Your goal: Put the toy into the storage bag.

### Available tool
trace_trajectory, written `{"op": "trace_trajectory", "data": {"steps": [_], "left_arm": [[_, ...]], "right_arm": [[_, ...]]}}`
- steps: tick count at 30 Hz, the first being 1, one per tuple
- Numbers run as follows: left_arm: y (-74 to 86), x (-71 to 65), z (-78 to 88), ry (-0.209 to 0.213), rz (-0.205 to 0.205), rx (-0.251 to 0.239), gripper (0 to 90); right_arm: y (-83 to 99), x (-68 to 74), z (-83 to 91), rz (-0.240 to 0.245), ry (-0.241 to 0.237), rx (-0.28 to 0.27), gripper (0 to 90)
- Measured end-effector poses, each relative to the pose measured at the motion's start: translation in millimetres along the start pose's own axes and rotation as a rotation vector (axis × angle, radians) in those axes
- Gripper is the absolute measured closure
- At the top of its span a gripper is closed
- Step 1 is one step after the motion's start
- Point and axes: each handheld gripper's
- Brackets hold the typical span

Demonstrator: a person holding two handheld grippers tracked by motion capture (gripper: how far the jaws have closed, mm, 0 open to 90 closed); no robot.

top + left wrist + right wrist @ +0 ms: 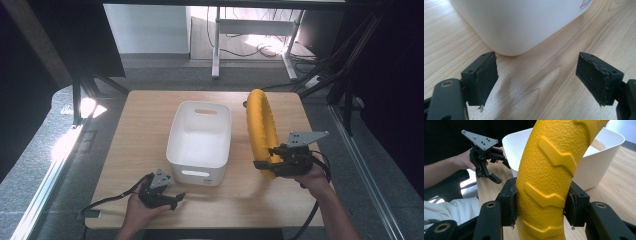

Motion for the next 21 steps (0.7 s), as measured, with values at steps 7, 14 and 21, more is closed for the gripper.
{"op": "trace_trajectory", "data": {"steps": [7,14,21], "left_arm": [[0.2,-0.1,-0.7,0.001,-0.002,0.004,17.9],[0.1,-0.1,-0.4,0.000,0.000,0.002,17.9],[0.0,-0.2,-0.5,0.001,0.000,0.003,17.8]], "right_arm": [[-1.3,0.6,-1.1,0.001,-0.005,-0.012,51.2],[-5.9,2.4,-0.4,0.006,-0.006,-0.028,51.2],[-16.9,8.0,0.3,0.026,-0.016,-0.051,51.1]]}}
Point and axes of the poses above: each handheld gripper's, and its own axes: z roughly backward along the jaws, y roughly out of its underside, x roughly to its left, and after that the axes turned 12 degrees about -z, right-handed
